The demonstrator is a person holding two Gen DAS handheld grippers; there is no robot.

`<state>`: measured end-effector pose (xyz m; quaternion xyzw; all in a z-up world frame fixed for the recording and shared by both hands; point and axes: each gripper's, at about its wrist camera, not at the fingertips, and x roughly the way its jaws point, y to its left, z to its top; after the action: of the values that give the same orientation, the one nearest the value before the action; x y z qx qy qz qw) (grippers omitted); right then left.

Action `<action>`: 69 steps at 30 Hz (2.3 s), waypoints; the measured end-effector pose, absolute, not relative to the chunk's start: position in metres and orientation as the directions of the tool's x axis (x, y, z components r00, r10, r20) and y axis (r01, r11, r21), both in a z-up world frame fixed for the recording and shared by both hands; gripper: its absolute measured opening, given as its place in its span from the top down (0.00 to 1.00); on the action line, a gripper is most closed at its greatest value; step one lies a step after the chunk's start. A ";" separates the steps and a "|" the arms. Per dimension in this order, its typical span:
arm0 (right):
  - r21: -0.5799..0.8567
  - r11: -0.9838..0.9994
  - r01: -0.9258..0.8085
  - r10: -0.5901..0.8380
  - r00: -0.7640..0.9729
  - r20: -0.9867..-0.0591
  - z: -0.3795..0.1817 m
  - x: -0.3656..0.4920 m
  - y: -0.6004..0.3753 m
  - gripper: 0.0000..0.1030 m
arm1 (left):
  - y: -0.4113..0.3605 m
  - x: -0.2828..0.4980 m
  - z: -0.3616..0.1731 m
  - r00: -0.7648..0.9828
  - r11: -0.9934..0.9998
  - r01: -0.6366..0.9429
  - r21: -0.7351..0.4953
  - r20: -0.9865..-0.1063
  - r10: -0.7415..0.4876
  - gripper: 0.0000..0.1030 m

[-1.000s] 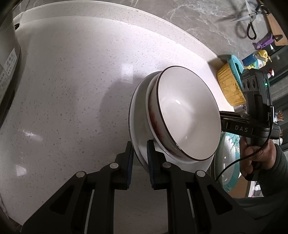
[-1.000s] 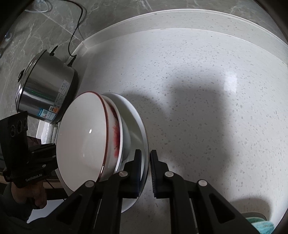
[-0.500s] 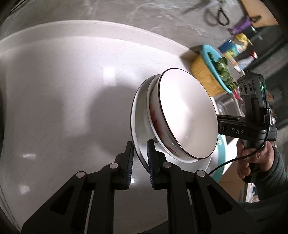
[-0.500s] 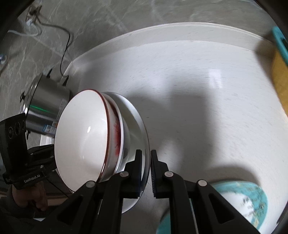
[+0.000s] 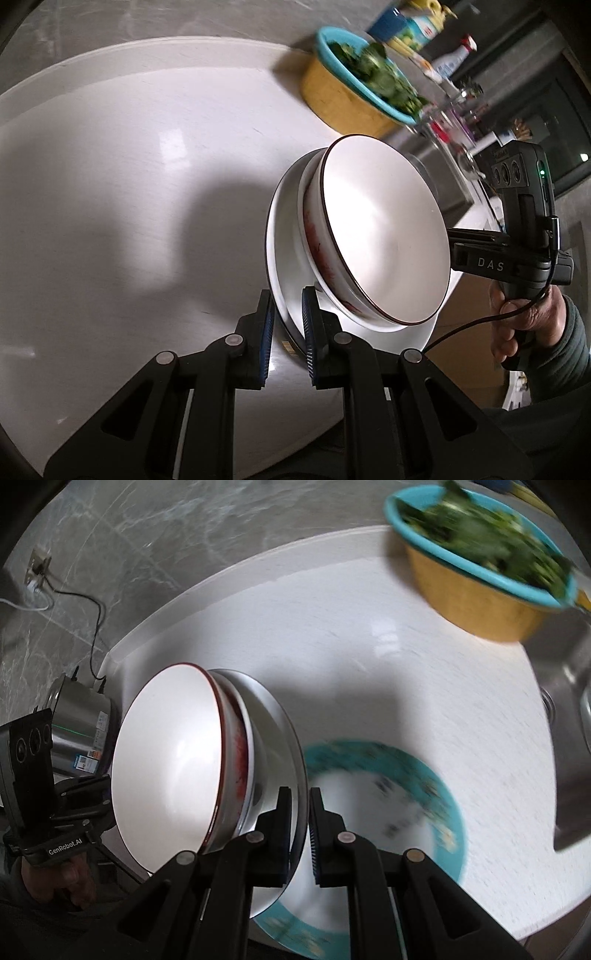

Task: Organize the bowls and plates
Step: 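Carry the plate with bowls and lower it onto the teal floral plate, then open both grippers to release the plate onto the teal plate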

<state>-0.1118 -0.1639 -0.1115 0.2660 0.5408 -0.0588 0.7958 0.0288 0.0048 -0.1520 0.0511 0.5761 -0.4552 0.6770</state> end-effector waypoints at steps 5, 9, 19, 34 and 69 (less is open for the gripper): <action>0.364 0.842 0.399 0.204 0.390 -0.898 -0.124 -0.145 -0.183 0.89 | -0.022 -0.008 -0.166 -0.104 0.586 0.671 -0.454 -0.840 -0.532 0.88; 0.362 0.847 0.389 0.206 0.387 -0.899 -0.129 -0.157 -0.190 0.89 | -0.036 -0.027 -0.179 -0.108 0.597 0.664 -0.450 -0.848 -0.520 0.88; 0.377 0.855 0.358 0.234 0.382 -0.894 -0.146 -0.170 -0.199 0.89 | -0.039 -0.038 -0.196 -0.081 0.635 0.647 -0.423 -0.866 -0.494 0.88; 0.375 0.861 0.342 0.232 0.392 -0.890 -0.159 -0.170 -0.198 0.89 | -0.031 -0.036 -0.206 -0.068 0.643 0.648 -0.407 -0.872 -0.484 0.88; 0.424 0.883 0.202 0.259 0.544 -0.798 -0.107 -0.221 -0.237 0.51 | 0.053 -0.095 -0.119 0.355 0.824 0.463 -0.328 -0.783 -0.511 0.45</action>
<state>-0.2207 -0.2368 -0.1068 0.2416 0.4771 0.0168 0.8448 -0.0950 0.0533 -0.1188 -0.0249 0.4850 -0.2958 0.8226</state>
